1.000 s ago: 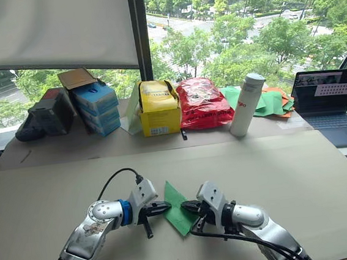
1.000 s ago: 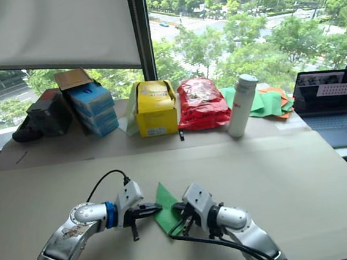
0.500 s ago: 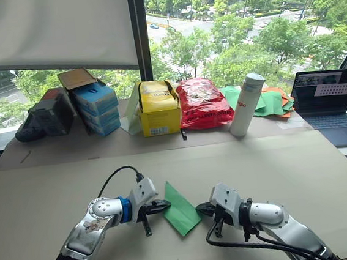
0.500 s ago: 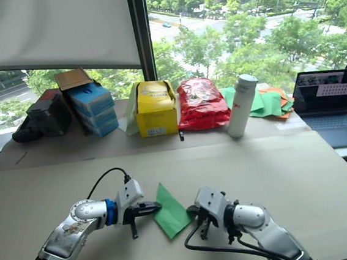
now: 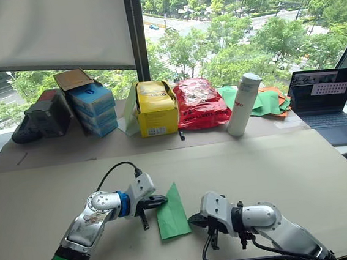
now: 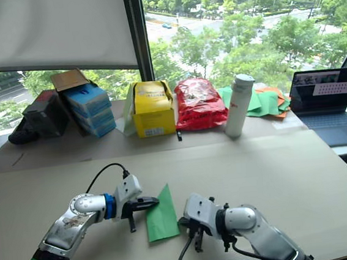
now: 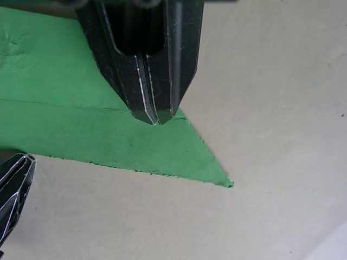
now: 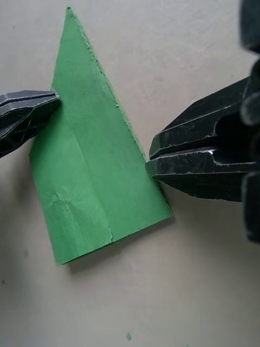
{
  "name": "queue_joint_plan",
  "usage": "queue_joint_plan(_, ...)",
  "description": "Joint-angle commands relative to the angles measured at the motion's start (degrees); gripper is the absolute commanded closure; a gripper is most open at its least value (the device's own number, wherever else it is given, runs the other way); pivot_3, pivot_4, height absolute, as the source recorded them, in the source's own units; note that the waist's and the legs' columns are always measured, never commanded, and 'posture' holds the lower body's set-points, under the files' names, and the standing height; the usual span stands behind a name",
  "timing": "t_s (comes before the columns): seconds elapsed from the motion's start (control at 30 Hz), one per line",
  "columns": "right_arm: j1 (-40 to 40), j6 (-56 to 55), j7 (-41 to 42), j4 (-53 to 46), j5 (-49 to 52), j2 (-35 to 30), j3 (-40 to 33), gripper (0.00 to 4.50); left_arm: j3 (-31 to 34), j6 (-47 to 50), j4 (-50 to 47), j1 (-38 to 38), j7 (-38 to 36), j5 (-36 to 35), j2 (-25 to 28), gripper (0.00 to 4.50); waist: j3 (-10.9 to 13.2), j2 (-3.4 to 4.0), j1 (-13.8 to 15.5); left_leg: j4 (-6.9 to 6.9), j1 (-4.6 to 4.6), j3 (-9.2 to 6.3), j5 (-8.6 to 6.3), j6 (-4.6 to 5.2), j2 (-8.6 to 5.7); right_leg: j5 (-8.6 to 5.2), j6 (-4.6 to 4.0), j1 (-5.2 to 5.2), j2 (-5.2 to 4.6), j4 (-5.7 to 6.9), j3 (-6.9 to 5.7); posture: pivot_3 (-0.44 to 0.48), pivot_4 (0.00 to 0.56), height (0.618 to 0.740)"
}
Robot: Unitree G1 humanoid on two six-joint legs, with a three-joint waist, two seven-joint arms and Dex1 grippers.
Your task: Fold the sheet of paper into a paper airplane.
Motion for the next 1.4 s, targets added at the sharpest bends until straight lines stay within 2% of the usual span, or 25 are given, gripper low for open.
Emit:
queue_joint_plan(0.03,-0.8,-0.5,4.0,1.7,0.3,0.0,4.0,4.50,-0.2,-0.8,0.3,-0.6,-0.7,1.1,1.0,4.49,0.0,0.00,-0.1,0.00,0.00,0.00,0.00,0.00,0.00,0.00,0.00,0.00,0.00,0.00,-0.01,0.000,0.150,0.740)
queue_joint_plan(0.17,-1.9,-2.0,5.0,3.3,-0.1,0.1,4.2,4.50,0.0,-0.8,-1.2,-0.6,-1.6,0.9,1.4,4.49,0.0,0.00,-0.2,-0.01,0.01,0.00,0.00,0.00,0.01,0.00,-0.01,-0.01,0.02,0.01,-0.02,0.000,0.150,0.740)
queue_joint_plan(0.33,-4.9,-4.9,5.6,7.6,1.9,0.5,-1.3,4.50,-0.9,-1.1,-3.2,1.2,-2.9,1.4,2.6,4.49,0.0,0.00,-0.3,-0.01,0.00,0.00,0.01,-0.02,0.01,0.00,-0.01,-0.02,0.00,0.01,-0.01,0.000,0.150,0.740)
queue_joint_plan(0.47,-8.9,-8.2,5.7,12.6,4.2,3.1,-5.1,4.50,-1.4,-1.4,-3.8,2.2,-2.8,1.9,2.8,4.49,0.0,0.01,-0.2,0.01,-0.04,0.00,0.01,-0.02,0.00,0.00,0.00,-0.03,-0.06,0.02,0.00,0.000,0.150,0.740)
queue_joint_plan(0.7,-15.7,-13.6,5.2,23.0,1.5,8.3,-5.1,4.50,-1.9,-1.6,-4.5,3.0,-2.5,2.5,2.9,4.49,0.0,0.02,-0.2,0.00,-0.08,0.01,0.03,-0.05,-0.02,0.00,0.00,-0.05,-0.06,0.02,0.01,0.000,0.150,0.740)
queue_joint_plan(0.87,-17.5,-15.6,5.8,27.2,1.0,10.9,-4.6,4.50,-1.9,-1.4,-5.0,3.5,-2.0,2.6,2.7,4.49,0.0,0.03,-0.1,0.01,-0.12,0.02,0.14,-0.24,-0.03,0.00,0.00,-0.06,-0.08,0.01,0.01,0.000,0.150,0.740)
queue_joint_plan(1.13,-18.1,-16.9,6.2,34.9,-2.9,11.0,-3.1,4.50,-1.4,-1.2,-5.5,3.9,-1.4,2.4,3.1,4.49,0.0,0.04,-0.1,0.00,-0.06,0.00,0.12,-0.21,-0.02,0.01,0.00,-0.03,-0.08,0.03,0.04,0.000,0.150,0.740)
queue_joint_plan(1.4,-22.5,-21.1,5.2,44.8,-3.6,13.1,-4.6,4.50,-1.5,-1.1,-5.7,3.8,-1.1,2.4,2.9,4.49,0.0,0.05,-0.4,-0.05,0.09,0.01,0.11,-0.19,-0.02,0.01,-0.01,0.04,-0.10,0.09,0.12,0.000,0.150,0.740)
